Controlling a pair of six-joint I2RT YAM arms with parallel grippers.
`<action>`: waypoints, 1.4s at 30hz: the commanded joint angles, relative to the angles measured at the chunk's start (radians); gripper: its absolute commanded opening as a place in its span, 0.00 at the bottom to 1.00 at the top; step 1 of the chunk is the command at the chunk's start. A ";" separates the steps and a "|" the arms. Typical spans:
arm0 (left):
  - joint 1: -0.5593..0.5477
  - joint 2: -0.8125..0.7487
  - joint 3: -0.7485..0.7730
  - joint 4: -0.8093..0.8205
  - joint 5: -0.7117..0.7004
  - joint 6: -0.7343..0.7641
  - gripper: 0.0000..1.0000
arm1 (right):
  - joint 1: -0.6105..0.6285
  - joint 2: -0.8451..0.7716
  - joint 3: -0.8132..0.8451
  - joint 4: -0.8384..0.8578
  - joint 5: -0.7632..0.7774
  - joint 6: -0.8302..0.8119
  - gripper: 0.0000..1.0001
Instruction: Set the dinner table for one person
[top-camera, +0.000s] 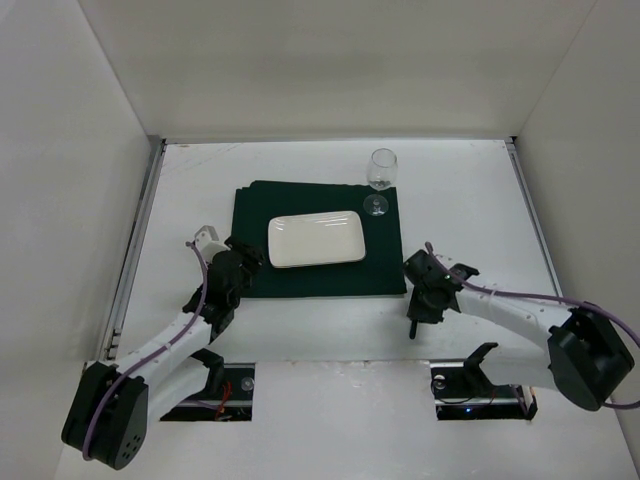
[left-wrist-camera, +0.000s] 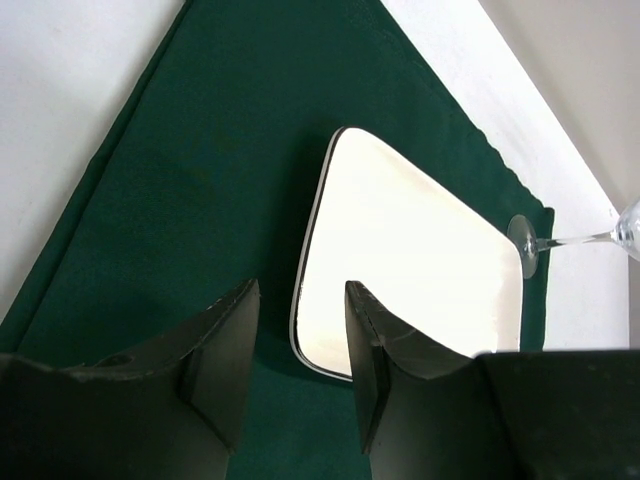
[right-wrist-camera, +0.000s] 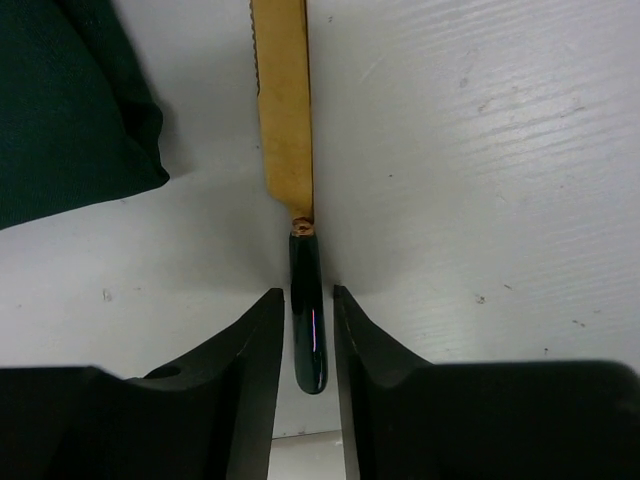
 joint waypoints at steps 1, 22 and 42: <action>0.021 -0.007 -0.008 0.031 0.019 -0.014 0.37 | 0.013 0.015 0.044 0.003 -0.040 0.008 0.31; 0.072 -0.003 -0.018 0.036 0.064 -0.028 0.37 | 0.036 -0.145 0.086 -0.077 0.079 0.070 0.08; 0.075 0.030 -0.012 0.043 0.062 -0.015 0.37 | -0.016 0.366 0.499 0.237 0.026 -0.423 0.09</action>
